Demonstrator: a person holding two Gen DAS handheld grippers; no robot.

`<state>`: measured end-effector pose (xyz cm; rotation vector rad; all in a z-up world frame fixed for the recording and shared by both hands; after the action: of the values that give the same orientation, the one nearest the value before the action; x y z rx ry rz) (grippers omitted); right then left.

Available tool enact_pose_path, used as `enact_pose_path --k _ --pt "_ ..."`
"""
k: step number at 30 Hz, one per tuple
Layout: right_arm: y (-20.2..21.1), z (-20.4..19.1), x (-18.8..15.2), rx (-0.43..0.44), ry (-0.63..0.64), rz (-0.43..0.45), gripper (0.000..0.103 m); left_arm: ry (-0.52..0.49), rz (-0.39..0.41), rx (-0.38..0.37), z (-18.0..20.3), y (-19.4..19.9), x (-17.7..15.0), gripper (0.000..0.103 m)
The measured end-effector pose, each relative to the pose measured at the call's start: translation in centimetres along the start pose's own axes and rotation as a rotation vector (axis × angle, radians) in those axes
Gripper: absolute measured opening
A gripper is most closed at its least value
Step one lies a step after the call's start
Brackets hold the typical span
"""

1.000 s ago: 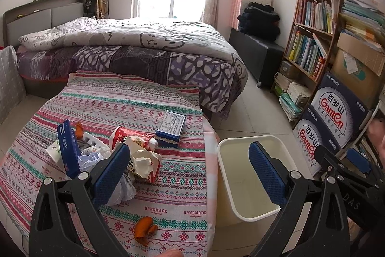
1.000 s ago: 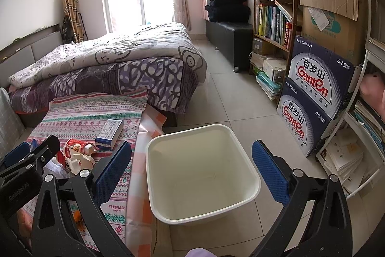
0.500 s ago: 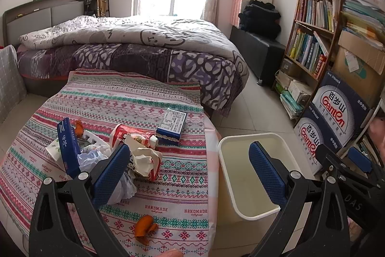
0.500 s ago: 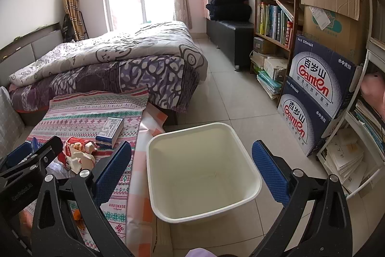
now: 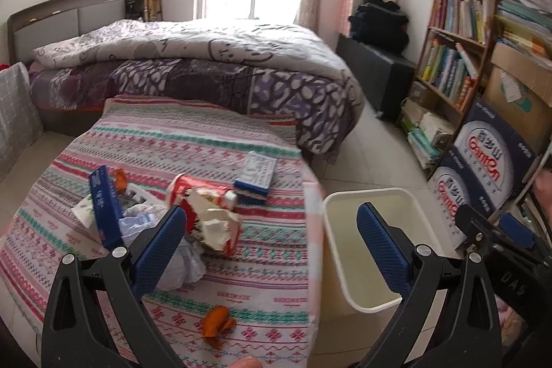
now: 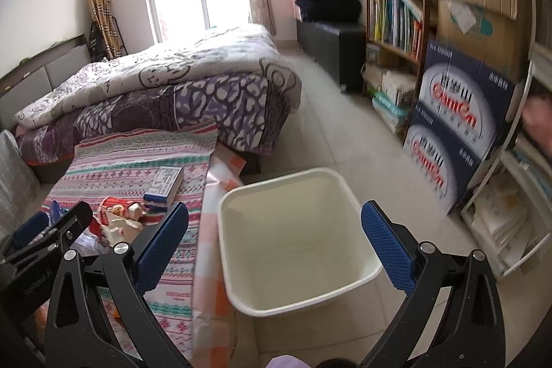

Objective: Collect trash
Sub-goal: 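Grasp the blue box with the left tool while the right tool grasps the orange piece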

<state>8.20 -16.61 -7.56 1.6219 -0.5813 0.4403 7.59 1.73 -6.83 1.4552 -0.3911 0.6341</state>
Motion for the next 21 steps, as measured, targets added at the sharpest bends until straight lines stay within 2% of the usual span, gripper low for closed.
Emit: enact_pose_path --k 7,10,15,18,21 --pt "-3.6 -2.9 -2.3 0.129 -0.074 -0.200 0.096 0.119 -0.105 0.093 -5.7 -2.0 -0.4 0.096" --pt "-4.8 -4.7 -3.4 0.170 -0.065 -0.277 0.096 0.220 -0.170 0.124 -10.1 -2.9 -0.8 0.096" --pt "-6.2 -7.6 -5.1 0.172 0.004 -0.355 0.096 0.416 -0.251 0.088 -16.6 -4.4 -1.6 0.096" --pt "-7.0 -9.0 -6.2 0.173 0.051 -0.397 0.096 0.491 -0.271 0.072 -19.6 -5.3 -1.8 0.096" --pt "-7.8 -10.4 -7.4 0.154 0.111 -0.425 0.096 0.571 -0.301 -0.009 -21.5 -6.7 -2.0 0.096"
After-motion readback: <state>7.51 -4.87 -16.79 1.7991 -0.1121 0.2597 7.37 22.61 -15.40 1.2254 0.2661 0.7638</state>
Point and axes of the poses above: each gripper's, at about its wrist camera, not at the fingertips, and y roughly against the way its jaws point, z to its right, x to its top, the point moved 9 cm from there along -y, roughly the way its jaws point, and after that the axes turned 14 degrees about -z, right-handed, at the moved point
